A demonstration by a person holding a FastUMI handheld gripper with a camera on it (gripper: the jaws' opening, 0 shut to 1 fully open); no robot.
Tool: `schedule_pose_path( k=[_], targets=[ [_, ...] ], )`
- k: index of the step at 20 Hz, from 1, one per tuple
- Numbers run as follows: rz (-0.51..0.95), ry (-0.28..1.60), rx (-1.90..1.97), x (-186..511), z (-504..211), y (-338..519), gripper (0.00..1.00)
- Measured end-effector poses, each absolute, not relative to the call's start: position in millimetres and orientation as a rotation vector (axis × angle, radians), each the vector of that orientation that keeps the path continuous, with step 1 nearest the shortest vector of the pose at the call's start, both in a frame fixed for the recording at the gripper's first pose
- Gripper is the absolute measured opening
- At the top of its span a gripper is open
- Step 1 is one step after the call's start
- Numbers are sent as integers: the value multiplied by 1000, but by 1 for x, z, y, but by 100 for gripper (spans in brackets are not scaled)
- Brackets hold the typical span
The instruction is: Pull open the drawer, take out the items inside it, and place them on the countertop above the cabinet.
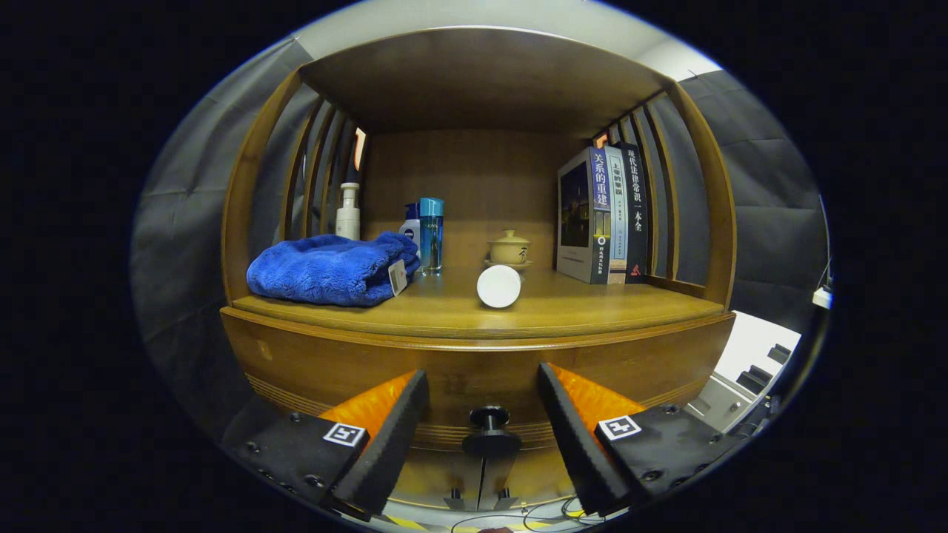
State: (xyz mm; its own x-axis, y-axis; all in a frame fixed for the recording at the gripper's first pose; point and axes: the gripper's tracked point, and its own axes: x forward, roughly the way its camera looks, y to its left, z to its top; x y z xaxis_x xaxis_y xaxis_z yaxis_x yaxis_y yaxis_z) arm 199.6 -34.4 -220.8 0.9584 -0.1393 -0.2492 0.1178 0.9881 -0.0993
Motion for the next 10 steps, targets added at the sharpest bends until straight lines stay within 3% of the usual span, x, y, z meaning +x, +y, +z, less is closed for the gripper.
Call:
schedule_pose_path(
  k=[5,10],
  targets=[
    [-154,276,-63,194,-224,-41,98],
    [-112,197,-39,139,-162,-23,98]
  ],
)
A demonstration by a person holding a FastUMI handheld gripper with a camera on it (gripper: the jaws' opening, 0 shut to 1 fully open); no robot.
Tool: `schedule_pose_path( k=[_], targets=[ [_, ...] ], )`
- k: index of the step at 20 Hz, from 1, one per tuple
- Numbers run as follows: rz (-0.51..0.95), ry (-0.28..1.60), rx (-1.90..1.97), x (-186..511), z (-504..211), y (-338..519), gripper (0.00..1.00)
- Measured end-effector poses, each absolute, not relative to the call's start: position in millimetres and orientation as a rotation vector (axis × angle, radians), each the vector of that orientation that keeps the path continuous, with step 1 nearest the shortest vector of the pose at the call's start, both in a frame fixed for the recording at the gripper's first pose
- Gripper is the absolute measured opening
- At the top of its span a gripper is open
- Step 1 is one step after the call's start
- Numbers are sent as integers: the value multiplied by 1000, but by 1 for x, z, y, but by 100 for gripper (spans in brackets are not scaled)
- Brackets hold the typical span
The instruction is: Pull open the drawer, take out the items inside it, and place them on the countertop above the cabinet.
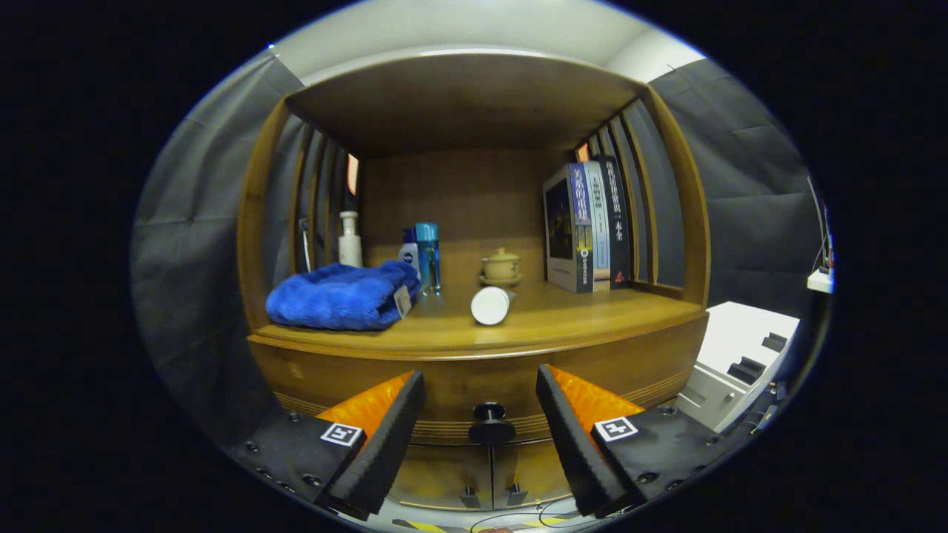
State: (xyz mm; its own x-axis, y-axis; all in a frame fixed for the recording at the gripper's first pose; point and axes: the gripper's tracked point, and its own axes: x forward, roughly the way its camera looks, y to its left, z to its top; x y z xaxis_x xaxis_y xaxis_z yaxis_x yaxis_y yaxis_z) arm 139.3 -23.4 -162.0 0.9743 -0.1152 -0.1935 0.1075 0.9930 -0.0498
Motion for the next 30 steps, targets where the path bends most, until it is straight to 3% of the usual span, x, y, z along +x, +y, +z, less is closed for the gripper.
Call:
schedule_pose_path(
  k=[8,15,30],
  targets=[
    [-10,117,-113,20,-52,-5,98],
    [-21,87,-106,-53,-6,-10,98],
    [-24,55,-33,-84,3,-14,98]
  ],
)
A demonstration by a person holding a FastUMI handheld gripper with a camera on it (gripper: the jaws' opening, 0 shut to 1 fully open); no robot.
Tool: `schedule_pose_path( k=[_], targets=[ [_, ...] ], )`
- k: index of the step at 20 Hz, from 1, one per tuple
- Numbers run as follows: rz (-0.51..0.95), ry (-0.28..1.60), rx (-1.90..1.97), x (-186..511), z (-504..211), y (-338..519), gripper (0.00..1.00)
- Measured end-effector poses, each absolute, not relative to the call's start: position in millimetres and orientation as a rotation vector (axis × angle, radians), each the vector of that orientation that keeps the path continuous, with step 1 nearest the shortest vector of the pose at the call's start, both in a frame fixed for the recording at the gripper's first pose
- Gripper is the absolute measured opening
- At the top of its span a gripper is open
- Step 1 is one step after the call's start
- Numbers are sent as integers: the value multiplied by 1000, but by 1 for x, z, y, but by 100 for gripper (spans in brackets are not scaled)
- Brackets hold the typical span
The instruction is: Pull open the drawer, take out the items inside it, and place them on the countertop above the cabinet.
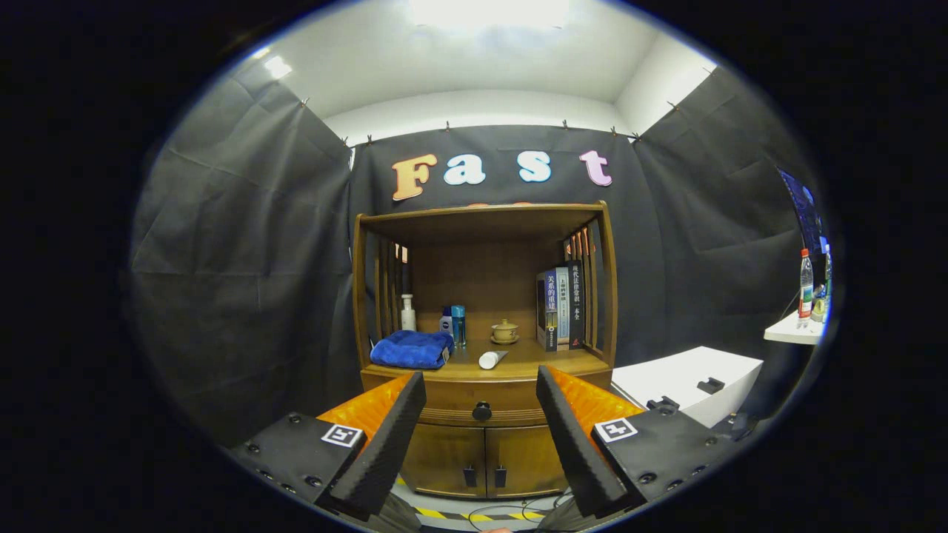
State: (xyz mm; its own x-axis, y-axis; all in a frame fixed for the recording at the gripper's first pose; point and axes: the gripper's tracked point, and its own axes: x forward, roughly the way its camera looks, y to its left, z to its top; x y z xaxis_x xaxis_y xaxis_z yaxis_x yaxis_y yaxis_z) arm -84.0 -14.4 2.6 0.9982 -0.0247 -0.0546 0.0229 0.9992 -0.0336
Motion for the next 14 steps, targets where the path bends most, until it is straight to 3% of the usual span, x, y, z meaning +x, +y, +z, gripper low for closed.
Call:
schedule_pose_path(
  k=[14],
  targets=[
    [-10,75,-49,-84,-8,-6,98]
  ],
)
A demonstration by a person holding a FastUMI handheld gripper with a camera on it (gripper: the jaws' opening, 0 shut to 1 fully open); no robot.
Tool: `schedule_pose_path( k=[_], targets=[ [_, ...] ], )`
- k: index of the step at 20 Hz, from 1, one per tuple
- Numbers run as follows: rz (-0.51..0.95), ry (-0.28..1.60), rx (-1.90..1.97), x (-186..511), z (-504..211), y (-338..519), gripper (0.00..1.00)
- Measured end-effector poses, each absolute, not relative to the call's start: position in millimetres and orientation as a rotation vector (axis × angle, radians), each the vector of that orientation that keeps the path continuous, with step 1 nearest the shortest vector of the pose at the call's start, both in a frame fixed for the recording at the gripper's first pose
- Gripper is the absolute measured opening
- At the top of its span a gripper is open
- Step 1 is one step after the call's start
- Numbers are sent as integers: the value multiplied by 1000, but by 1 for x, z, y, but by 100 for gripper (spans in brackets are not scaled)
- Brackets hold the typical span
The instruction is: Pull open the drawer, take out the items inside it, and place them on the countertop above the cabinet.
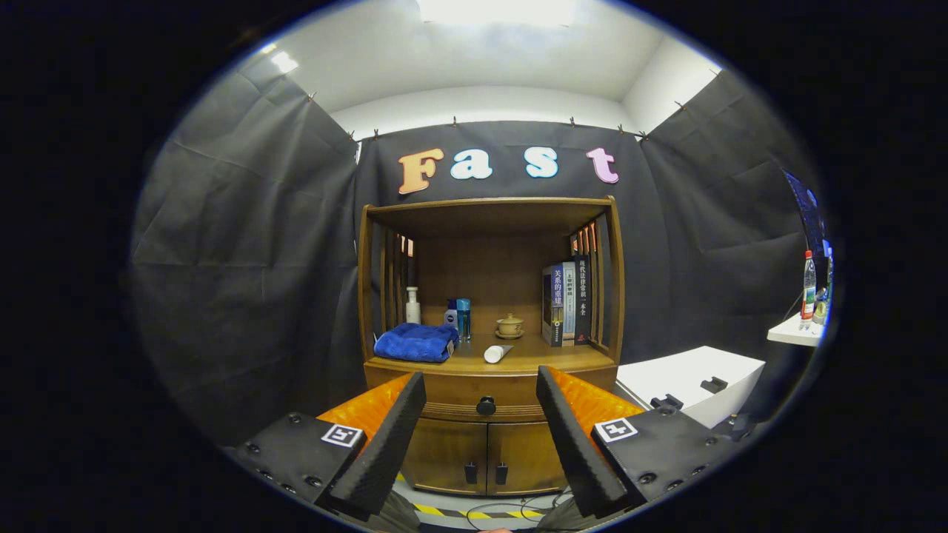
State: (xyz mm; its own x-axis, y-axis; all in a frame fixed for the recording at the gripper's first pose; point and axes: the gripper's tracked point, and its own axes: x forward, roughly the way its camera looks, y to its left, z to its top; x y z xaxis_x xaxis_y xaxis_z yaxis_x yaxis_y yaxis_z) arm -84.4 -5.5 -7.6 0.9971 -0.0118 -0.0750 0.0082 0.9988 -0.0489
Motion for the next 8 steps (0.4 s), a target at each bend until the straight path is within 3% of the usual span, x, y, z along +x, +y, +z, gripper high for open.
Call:
schedule_pose_path(
  k=[8],
  targets=[
    [-2,87,-48,-83,-14,-1,98]
  ],
)
